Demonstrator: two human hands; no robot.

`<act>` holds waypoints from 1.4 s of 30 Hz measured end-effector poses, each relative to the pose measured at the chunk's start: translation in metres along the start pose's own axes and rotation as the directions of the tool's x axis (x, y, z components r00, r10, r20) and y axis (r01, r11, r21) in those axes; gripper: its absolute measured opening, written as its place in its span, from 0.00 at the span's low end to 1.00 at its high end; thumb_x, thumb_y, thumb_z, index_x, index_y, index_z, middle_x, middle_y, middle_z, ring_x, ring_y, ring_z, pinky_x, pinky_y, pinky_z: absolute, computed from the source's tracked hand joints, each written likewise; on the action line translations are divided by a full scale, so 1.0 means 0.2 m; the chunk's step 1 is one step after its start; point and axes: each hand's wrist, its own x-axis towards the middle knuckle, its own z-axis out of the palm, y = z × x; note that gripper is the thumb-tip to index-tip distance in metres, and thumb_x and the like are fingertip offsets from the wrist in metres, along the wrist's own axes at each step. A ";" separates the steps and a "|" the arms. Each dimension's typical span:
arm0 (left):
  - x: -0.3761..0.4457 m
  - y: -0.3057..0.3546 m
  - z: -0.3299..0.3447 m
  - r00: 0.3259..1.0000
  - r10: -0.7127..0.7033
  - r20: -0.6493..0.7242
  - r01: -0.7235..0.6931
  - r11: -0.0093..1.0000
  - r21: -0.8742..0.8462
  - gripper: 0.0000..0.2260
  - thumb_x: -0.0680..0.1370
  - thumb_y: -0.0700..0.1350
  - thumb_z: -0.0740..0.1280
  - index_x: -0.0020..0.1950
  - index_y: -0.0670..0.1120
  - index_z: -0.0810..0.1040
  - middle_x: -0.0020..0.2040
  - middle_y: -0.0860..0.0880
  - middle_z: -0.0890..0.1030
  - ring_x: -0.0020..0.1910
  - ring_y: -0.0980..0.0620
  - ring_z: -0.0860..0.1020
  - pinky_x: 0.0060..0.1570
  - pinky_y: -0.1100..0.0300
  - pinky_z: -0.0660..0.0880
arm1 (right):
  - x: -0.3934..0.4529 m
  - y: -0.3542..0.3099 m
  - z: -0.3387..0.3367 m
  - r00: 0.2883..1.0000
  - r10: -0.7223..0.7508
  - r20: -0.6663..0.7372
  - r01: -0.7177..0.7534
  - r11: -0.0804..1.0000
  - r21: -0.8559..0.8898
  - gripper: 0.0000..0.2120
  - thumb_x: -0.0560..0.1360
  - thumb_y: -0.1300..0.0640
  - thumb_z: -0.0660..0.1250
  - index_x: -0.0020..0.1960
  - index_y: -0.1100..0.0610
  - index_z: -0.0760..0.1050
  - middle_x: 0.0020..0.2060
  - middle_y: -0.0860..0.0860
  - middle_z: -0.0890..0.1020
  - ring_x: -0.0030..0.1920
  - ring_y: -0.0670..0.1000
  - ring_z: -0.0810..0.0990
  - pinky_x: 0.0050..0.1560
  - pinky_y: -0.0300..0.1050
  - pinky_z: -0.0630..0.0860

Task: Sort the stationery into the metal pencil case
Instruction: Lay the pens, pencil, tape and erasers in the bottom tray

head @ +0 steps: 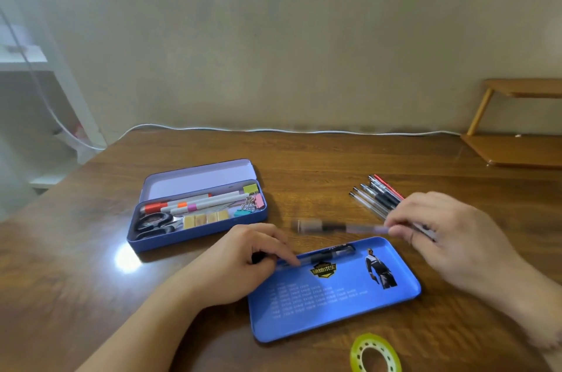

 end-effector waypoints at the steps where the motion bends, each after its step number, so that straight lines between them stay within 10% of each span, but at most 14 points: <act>1: 0.00 0.00 -0.01 1.000 -0.007 0.002 0.007 1.000 -0.011 0.21 0.74 0.32 0.63 0.50 0.57 0.86 0.52 0.60 0.80 0.53 0.55 0.80 0.51 0.54 0.78 | -0.01 0.00 0.02 0.998 -0.057 0.033 0.057 0.998 0.023 0.07 0.76 0.45 0.65 0.43 0.43 0.80 0.41 0.36 0.79 0.44 0.42 0.77 0.37 0.41 0.75; 16: 0.00 -0.01 -0.01 0.999 0.032 0.009 -0.032 0.999 -0.001 0.07 0.74 0.45 0.73 0.49 0.56 0.84 0.49 0.59 0.81 0.46 0.54 0.80 0.46 0.52 0.78 | 0.01 -0.19 0.22 0.981 -0.171 0.090 0.177 0.982 -0.062 0.03 0.72 0.46 0.70 0.42 0.44 0.78 0.38 0.38 0.77 0.40 0.42 0.73 0.37 0.39 0.71; 25: 0.00 0.00 -0.01 1.000 0.012 0.017 -0.011 1.000 -0.026 0.17 0.77 0.33 0.66 0.49 0.54 0.87 0.52 0.59 0.80 0.53 0.57 0.80 0.53 0.59 0.78 | 0.03 0.03 0.07 0.947 0.312 0.083 -0.298 0.944 -0.144 0.07 0.70 0.46 0.73 0.37 0.42 0.75 0.35 0.40 0.76 0.42 0.47 0.74 0.37 0.44 0.71; 32: -0.01 0.01 -0.02 0.999 0.036 0.035 -0.037 0.999 0.016 0.07 0.76 0.44 0.71 0.51 0.55 0.85 0.51 0.59 0.80 0.51 0.53 0.79 0.50 0.56 0.78 | 0.04 0.06 0.04 0.871 0.456 0.183 -0.411 0.880 -0.239 0.08 0.69 0.41 0.72 0.38 0.42 0.74 0.36 0.40 0.75 0.40 0.44 0.74 0.34 0.41 0.69; 37: -0.01 0.00 -0.01 0.999 0.048 0.021 -0.049 0.999 0.014 0.06 0.75 0.44 0.73 0.50 0.54 0.84 0.50 0.59 0.81 0.48 0.54 0.80 0.48 0.56 0.78 | 0.03 0.06 0.05 0.934 0.358 0.005 -0.351 0.918 -0.185 0.05 0.74 0.47 0.68 0.39 0.42 0.74 0.37 0.40 0.76 0.43 0.47 0.73 0.32 0.41 0.67; 42: 0.00 -0.01 -0.02 0.999 0.039 0.010 -0.038 0.999 -0.019 0.04 0.74 0.44 0.74 0.47 0.53 0.85 0.49 0.57 0.82 0.46 0.52 0.80 0.47 0.54 0.78 | -0.01 0.00 0.07 0.997 0.080 -0.005 -0.076 0.970 0.230 0.06 0.73 0.53 0.70 0.46 0.43 0.75 0.41 0.43 0.80 0.43 0.47 0.79 0.42 0.47 0.76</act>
